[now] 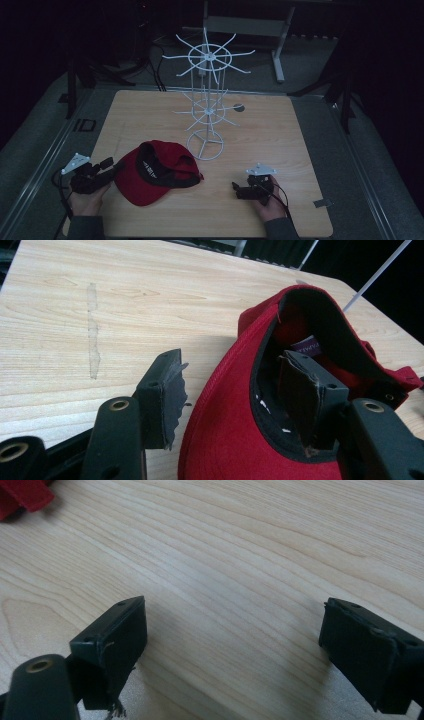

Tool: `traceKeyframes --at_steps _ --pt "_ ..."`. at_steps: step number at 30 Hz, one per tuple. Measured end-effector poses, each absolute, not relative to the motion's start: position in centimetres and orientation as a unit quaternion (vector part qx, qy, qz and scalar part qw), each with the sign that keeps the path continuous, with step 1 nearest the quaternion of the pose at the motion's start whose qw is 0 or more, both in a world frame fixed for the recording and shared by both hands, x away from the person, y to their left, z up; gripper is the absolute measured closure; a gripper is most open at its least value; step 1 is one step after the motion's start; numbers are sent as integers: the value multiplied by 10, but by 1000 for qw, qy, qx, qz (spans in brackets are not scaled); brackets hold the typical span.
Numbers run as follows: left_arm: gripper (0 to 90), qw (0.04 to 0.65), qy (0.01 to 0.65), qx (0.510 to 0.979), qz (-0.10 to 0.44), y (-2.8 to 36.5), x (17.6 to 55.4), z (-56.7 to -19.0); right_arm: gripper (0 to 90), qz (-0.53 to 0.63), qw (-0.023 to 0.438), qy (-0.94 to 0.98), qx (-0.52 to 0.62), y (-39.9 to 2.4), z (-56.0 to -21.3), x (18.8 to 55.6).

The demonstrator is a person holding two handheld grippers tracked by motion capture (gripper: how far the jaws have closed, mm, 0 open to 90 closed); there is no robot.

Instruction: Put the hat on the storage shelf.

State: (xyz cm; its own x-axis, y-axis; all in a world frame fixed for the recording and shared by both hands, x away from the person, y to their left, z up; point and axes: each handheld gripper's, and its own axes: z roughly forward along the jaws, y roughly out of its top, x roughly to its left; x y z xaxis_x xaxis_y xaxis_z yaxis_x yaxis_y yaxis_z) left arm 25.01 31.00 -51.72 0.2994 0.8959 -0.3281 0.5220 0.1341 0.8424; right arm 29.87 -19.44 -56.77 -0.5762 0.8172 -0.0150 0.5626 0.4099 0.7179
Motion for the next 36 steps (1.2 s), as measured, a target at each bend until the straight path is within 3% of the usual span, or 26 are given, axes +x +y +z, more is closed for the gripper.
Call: traceKeyframes --at_steps 12,22,26,29,30,31,36 --pt "468 484 549 659 173 311 263 -511 117 343 186 819 421 -194 -568 299" --pt "445 421 502 743 139 299 309 -492 117 343 185 818 422 -194 -568 299" --pt "482 415 496 752 129 295 315 -493 117 343 185 818 423 -194 -568 299" --pt "613 401 495 760 124 293 317 -497 117 343 185 818 422 -194 -568 299" --pt "613 401 495 761 122 292 316 -498 117 343 185 818 422 -194 -568 299" --pt "695 401 495 761 124 292 314 -500 117 343 185 819 422 -194 -568 299" --pt "761 399 525 739 140 295 298 -510 117 343 185 819 422 -194 -568 299"
